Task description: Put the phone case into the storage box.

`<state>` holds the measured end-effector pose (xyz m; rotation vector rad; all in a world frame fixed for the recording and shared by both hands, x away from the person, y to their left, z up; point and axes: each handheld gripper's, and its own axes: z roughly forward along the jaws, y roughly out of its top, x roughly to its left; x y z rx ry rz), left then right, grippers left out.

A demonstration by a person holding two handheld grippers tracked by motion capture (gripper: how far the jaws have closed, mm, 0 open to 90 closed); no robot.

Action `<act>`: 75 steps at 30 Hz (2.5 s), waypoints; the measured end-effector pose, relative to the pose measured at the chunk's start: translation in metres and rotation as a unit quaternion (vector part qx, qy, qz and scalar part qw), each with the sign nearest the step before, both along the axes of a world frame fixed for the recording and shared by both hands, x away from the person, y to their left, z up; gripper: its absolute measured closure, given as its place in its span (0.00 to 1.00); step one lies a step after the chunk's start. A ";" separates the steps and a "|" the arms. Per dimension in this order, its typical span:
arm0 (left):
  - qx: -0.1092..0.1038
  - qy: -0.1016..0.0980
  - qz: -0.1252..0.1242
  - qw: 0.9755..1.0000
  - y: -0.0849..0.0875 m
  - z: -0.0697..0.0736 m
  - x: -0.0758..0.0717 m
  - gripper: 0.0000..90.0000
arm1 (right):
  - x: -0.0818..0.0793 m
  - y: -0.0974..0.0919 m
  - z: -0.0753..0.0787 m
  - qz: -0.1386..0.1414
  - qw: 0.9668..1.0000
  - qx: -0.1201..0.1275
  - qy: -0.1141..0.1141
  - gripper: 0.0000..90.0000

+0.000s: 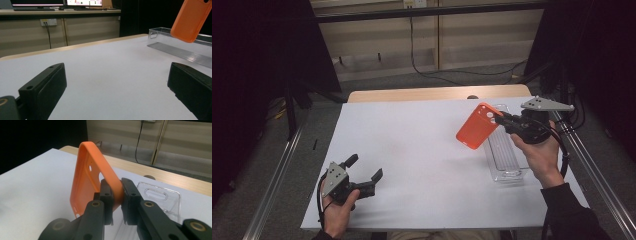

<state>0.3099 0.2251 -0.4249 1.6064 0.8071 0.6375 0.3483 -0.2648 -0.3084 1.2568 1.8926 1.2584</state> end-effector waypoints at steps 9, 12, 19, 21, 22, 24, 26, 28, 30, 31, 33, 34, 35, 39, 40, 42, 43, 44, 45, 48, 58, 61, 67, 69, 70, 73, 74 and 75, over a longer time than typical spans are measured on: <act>0.001 0.002 0.002 1.000 0.001 -0.001 0.001 0.02 | 0.003 -0.005 0.004 -0.007 1.000 0.005 -0.007 0.90; 0.003 0.002 0.000 1.000 0.000 -0.001 0.001 0.02 | 0.004 -0.007 0.005 -0.012 1.000 0.005 -0.012 0.90; 0.000 -0.001 0.007 1.000 0.001 0.000 0.001 0.02 | 0.006 -0.013 0.008 -0.033 0.999 0.015 -0.029 0.90; 0.001 0.001 0.009 1.000 0.002 0.000 0.001 0.02 | 0.007 -0.014 0.008 -0.038 0.999 0.016 -0.034 0.90; 0.000 0.000 0.010 1.000 0.002 0.000 0.002 0.02 | 0.008 -0.015 0.009 -0.041 0.998 0.016 -0.034 0.90; -0.001 0.002 0.011 1.000 0.002 0.000 0.002 0.02 | 0.009 -0.018 0.010 -0.048 0.998 0.023 -0.043 0.90; 0.000 0.004 0.008 1.000 0.003 0.000 0.002 0.02 | 0.010 -0.019 0.010 -0.049 0.997 0.022 -0.046 0.90; -0.006 0.010 0.009 1.000 0.002 -0.001 0.002 0.02 | 0.011 -0.019 0.011 -0.053 0.997 0.020 -0.054 0.90; -0.004 0.010 0.010 1.000 0.002 -0.001 0.002 0.02 | 0.011 -0.021 0.011 -0.056 0.997 0.019 -0.057 0.90; -0.007 0.010 0.011 1.000 0.002 -0.001 0.002 0.02 | 0.012 -0.021 0.011 -0.057 0.996 0.021 -0.059 0.90; -0.003 0.009 0.011 1.000 0.003 -0.001 0.003 0.02 | 0.014 -0.023 0.012 -0.060 0.996 0.019 -0.059 0.90; -0.005 0.010 0.011 1.000 0.003 -0.001 0.003 0.02 | 0.015 -0.024 0.012 -0.062 0.996 0.019 -0.060 0.90; -0.005 0.011 0.011 1.000 0.003 -0.002 0.003 0.02 | 0.016 -0.024 0.013 -0.061 0.996 0.020 -0.061 0.90; 0.000 0.009 0.009 1.000 0.003 -0.001 0.002 0.02 | 0.019 -0.030 0.016 -0.067 0.996 0.020 -0.062 0.90; -0.001 0.009 0.010 1.000 0.002 -0.001 0.002 0.02 | 0.020 -0.031 0.017 -0.068 0.995 0.020 -0.064 0.90; -0.001 0.009 0.010 1.000 0.003 -0.001 0.003 0.02 | 0.021 -0.033 0.019 -0.070 0.995 0.019 -0.066 0.90; -0.002 0.009 0.012 1.000 0.003 -0.001 0.003 0.02 | 0.022 -0.035 0.020 -0.072 0.995 0.017 -0.066 0.90; -0.003 0.009 0.013 1.000 0.003 -0.001 0.003 0.02 | 0.023 -0.036 0.020 -0.073 0.995 0.016 -0.067 0.90; -0.004 0.009 0.013 1.000 0.003 -0.001 0.003 0.02 | 0.023 -0.037 0.021 -0.073 0.995 0.016 -0.068 0.90; -0.002 0.010 0.011 1.000 0.003 -0.002 0.003 0.02 | 0.026 -0.041 0.022 -0.078 0.994 0.014 -0.072 0.90; -0.002 0.012 0.013 1.000 0.004 -0.001 0.003 0.02 | 0.034 -0.051 0.027 -0.083 0.994 0.002 -0.064 0.90; 0.002 0.012 0.010 1.000 0.003 -0.001 0.003 0.02 | 0.037 -0.054 0.025 -0.085 0.995 -0.006 -0.059 0.90; 0.001 0.012 0.009 1.000 0.002 -0.001 0.003 0.02 | 0.042 -0.059 0.022 -0.092 0.994 -0.013 -0.055 0.90; 0.002 0.012 0.009 1.000 0.002 -0.001 0.003 0.02 | 0.044 -0.060 0.020 -0.094 0.994 -0.015 -0.054 0.90; 0.001 0.012 0.009 1.000 0.002 -0.001 0.003 0.02 | 0.046 -0.061 0.020 -0.095 0.994 -0.017 -0.054 0.90; 0.002 0.012 0.009 1.000 0.002 -0.001 0.003 0.02 | 0.049 -0.061 0.019 -0.095 0.994 -0.026 -0.049 0.90; 0.001 0.012 0.009 1.000 0.002 -0.001 0.003 0.02 | 0.051 -0.062 0.019 -0.096 0.994 -0.029 -0.048 0.90; 0.001 0.011 0.010 1.000 0.002 -0.001 0.003 0.02 | 0.052 -0.062 0.019 -0.095 0.994 -0.031 -0.048 0.90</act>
